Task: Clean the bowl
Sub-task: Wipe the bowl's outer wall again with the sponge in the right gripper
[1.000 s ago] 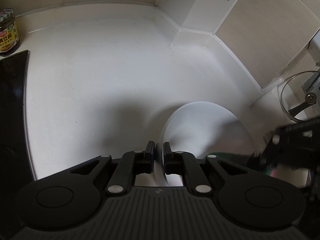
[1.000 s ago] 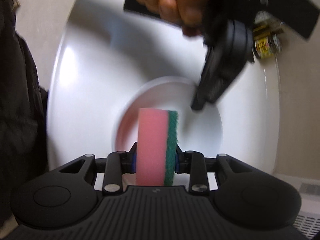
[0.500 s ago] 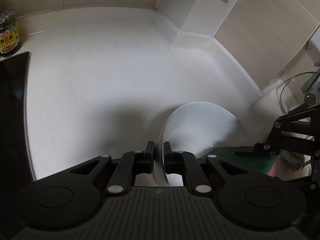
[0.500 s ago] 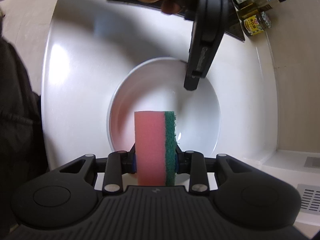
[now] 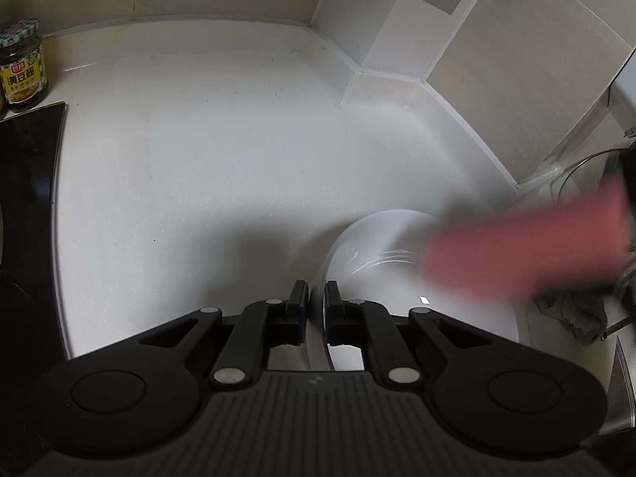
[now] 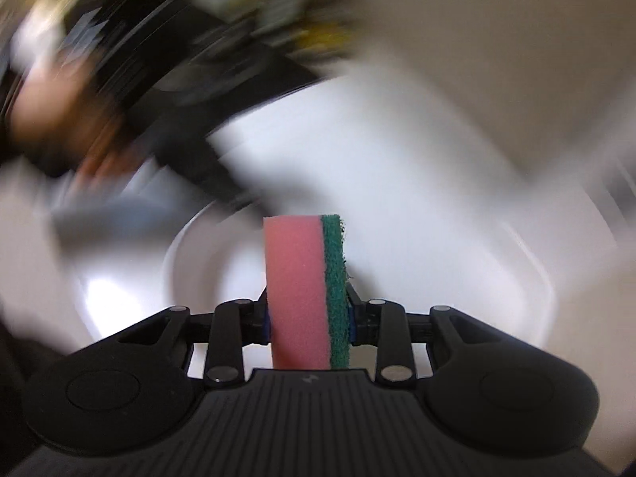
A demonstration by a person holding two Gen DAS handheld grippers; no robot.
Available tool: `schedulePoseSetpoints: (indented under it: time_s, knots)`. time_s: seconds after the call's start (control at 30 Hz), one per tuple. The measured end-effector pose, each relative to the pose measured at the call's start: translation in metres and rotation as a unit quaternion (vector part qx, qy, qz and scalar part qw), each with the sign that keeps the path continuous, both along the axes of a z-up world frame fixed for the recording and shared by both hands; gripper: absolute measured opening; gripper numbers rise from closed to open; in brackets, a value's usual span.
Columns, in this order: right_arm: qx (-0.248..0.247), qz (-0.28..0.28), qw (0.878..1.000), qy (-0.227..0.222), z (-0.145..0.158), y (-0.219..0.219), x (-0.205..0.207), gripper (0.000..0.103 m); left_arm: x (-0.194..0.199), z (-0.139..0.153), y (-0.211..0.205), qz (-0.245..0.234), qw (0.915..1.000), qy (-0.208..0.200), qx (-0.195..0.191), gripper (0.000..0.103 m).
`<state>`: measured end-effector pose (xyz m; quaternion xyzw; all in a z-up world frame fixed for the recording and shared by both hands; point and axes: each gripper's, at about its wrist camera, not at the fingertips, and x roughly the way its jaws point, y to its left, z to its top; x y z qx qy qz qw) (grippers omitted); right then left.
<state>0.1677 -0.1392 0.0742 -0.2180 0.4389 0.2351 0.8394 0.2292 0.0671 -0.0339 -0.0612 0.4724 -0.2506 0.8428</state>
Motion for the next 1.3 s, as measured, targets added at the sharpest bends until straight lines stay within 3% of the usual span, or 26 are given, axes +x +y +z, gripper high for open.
schedulePoseSetpoints:
  time_s: [0.07,0.13,0.2,0.33,0.43,0.53,0.67,0.8,0.9,1.03,1.2,1.3]
  knots:
    - [0.040,-0.090,0.995,0.010,0.005,-0.039,0.013,0.027,0.000,0.001,-0.002,0.000,1.0000,-0.001,0.004,0.006]
    - [0.050,-0.173,0.982,0.048,-0.007,-0.078,0.028,0.027,0.000,0.002,-0.004,-0.001,0.9999,0.000,0.014,0.006]
    - [0.050,-0.210,0.972,0.098,-0.028,-0.094,0.029,0.027,-0.001,0.004,-0.008,-0.001,0.9996,-0.001,0.027,0.005]
    - [0.093,-0.224,0.953,0.183,-0.058,-0.094,0.019,0.027,-0.004,0.006,-0.017,-0.014,0.9981,-0.015,0.059,0.004]
    - [0.122,-0.222,0.943,0.217,-0.075,-0.083,0.030,0.027,0.000,0.007,-0.021,-0.033,0.9968,-0.017,0.070,0.004]
    - [0.129,-0.219,0.944,0.212,-0.083,-0.071,0.037,0.028,0.005,0.008,-0.027,-0.058,0.9947,-0.021,0.082,0.004]
    - [0.105,-0.196,0.956,0.191,-0.083,-0.057,0.056,0.028,0.012,0.007,-0.035,-0.107,0.9893,-0.034,0.093,0.004]
    - [0.078,-0.138,0.972,0.172,-0.081,-0.046,0.066,0.028,0.025,0.007,-0.048,-0.179,0.9782,-0.046,0.094,0.006]
    - [0.061,-0.094,0.979,0.172,-0.079,-0.043,0.070,0.028,0.036,0.007,-0.055,-0.195,0.9762,-0.042,0.086,0.010]
    - [0.054,-0.084,0.980,0.170,-0.078,-0.042,0.071,0.028,0.043,0.008,-0.054,-0.143,0.9864,-0.022,0.078,0.014]
    - [0.079,-0.098,0.976,0.179,-0.076,-0.052,0.062,0.028,0.020,0.014,-0.033,-0.045,0.9971,-0.019,0.059,0.013]
    - [0.087,-0.109,0.972,0.191,-0.077,-0.055,0.056,0.028,0.018,0.013,-0.031,-0.052,0.9964,-0.021,0.063,0.009]
